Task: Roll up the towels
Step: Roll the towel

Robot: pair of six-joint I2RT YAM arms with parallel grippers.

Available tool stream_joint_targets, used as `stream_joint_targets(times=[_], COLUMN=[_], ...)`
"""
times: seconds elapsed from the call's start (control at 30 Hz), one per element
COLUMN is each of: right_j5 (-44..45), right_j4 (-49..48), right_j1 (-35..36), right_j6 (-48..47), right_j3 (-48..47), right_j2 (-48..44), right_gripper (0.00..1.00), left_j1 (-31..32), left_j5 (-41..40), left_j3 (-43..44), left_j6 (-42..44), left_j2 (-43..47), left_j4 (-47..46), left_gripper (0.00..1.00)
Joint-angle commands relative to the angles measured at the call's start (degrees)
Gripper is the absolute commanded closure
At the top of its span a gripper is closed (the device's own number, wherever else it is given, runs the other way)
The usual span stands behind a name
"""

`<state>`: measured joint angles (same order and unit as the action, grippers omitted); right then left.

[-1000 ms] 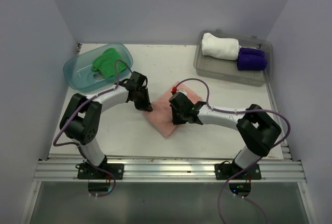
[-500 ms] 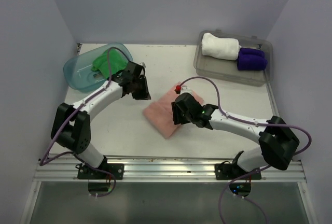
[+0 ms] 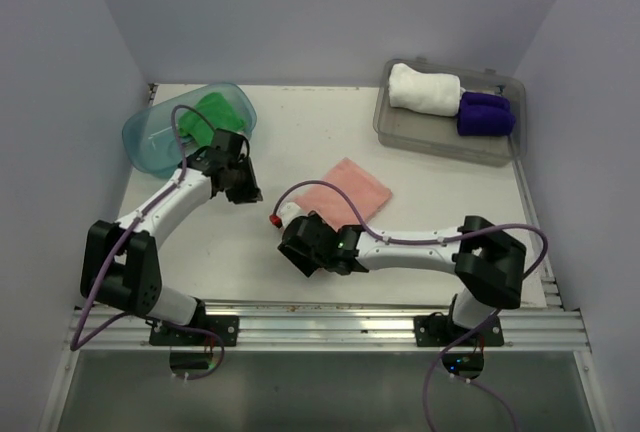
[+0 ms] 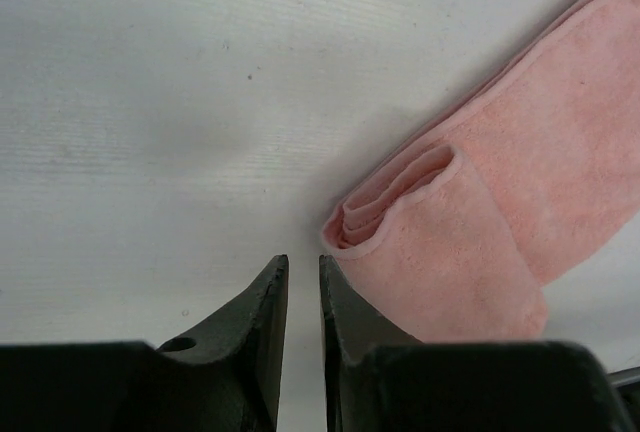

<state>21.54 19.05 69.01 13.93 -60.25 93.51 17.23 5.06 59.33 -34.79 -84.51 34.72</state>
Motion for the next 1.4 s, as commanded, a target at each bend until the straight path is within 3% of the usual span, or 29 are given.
stream_joint_targets(times=[0.0, 0.2, 0.27, 0.3, 0.33, 0.43, 0.47, 0.57, 0.73, 0.77, 1.1, 1.37], right_j5=[5.09, 7.54, 6.5, 5.8, 2.57, -6.29, -9.12, -18.68, -28.3, -30.05, -30.68, -30.15], right_j4=[-0.59, -3.74, -4.46, -5.68, -6.56, -10.6, -11.48, -15.0, -18.7, -20.35, -20.45, -20.63], right_j1=[0.07, -0.02, -0.02, -0.02, -0.11, -0.89, -1.77, -4.57, -8.98, -10.03, -10.57, -10.57], right_j6=[-4.35, -3.04, -2.42, -2.07, -1.37, 0.03, 0.74, 5.04, 11.54, 12.16, 13.22, 13.31], right_j3=[-2.24, -0.22, -0.04, 0.22, 0.65, 2.67, 3.55, 5.13, 7.42, 8.04, 9.1, 10.59], right_j2=[3.76, 9.13, 10.63, 10.46, 9.07, 6.07, 4.33, 2.03, 0.0, -0.26, -0.79, -1.75], right_gripper=[0.3, 0.31, 0.47, 0.58, 0.76, 0.96, 0.98, 1.0, 1.0, 1.0, 1.0, 1.0], left_j1=[-1.06, -1.33, -1.41, -1.33, -1.41, -1.33, -1.15, 0.77, 4.47, 4.82, 5.71, 5.71], left_j5=[-0.58, 0.47, 2.22, 2.84, 3.37, 8.02, 12.21, 15.24, 15.68, 15.86, 15.33, 8.4], left_j3=[-1.49, -5.09, -6.59, -7.81, -8.44, -11.51, -13.43, -15.73, -18.9, -19.68, -23.91, -25.67], left_j6=[1.04, -0.81, -1.34, -1.6, -1.78, -2.04, -1.95, -2.65, -6.52, -7.31, -11.08, -17.24], left_j2=[2.59, 4.09, 5.4, 5.84, 6.28, 8.13, 8.65, 9.01, 12.26, 12.96, 9.37, 9.1], left_j4=[-0.27, -0.53, -1.41, -1.67, -2.46, -5.52, -6.85, -9.23, -13.88, -14.5, -21.09, -25.05], left_gripper=[0.78, 0.76, 0.75, 0.74, 0.73, 0.68, 0.67, 0.54, 0.08, 0.05, 0.05, 0.14])
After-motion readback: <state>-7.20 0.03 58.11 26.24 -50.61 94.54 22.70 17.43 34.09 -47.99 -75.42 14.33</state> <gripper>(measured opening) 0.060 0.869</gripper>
